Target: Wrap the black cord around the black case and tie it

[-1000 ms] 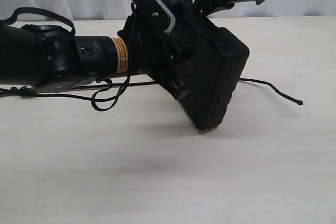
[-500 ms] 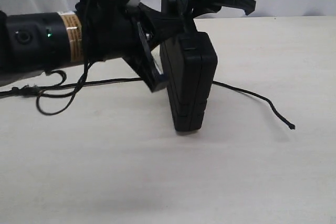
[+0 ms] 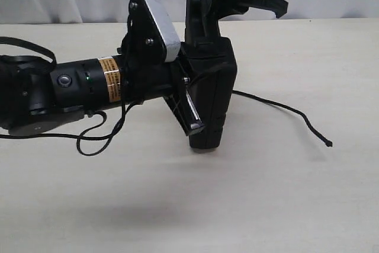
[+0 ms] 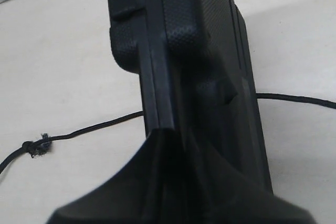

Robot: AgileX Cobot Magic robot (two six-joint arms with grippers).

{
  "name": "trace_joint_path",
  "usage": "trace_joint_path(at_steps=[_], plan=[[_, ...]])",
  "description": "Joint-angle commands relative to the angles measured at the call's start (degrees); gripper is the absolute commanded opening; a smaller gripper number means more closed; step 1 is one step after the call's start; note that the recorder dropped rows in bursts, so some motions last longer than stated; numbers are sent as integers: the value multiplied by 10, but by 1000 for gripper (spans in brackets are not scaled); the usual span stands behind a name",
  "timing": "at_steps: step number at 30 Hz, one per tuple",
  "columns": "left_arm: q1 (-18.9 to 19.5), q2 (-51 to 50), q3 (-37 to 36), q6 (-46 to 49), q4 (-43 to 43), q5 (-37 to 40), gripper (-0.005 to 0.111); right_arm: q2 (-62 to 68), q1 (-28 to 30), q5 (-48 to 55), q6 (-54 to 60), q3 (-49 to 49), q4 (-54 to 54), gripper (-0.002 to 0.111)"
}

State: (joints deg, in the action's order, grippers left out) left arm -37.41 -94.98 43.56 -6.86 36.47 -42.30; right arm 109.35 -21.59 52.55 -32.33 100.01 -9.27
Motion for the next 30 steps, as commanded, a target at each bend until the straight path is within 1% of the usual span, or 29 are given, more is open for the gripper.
trace_joint_path(at_steps=[1, 4, 7, 9, 12, 15, 21, 27, 30], plan=[[0, -8, 2, 65, -114, -54, 0, 18, 2, 17, 2, -11, 29, 4], [0, -8, 2, 91, -146, -55, 0, 18, 2, 17, 10, -11, 29, 4], [0, -8, 2, 92, -144, -9, 0, 18, 2, 17, 15, -11, 29, 4], [0, -8, 2, 85, -123, 16, 0, 18, 2, 17, 15, -11, 29, 4], [0, -8, 2, 74, -85, 23, 0, 18, 2, 15, 17, -11, 29, 4], [0, -8, 2, 69, -85, 27, 0, 18, 2, 17, 18, -11, 29, 4], [0, -14, 2, 69, -85, 58, 0, 18, 2, 17, 21, -11, 29, 4], [0, -14, 2, 69, -85, 64, 0, 18, 2, 14, 42, -11, 29, 4], [0, -14, 1, 69, -85, 69, 0, 18, 2, 14, 42, -11, 29, 8]])
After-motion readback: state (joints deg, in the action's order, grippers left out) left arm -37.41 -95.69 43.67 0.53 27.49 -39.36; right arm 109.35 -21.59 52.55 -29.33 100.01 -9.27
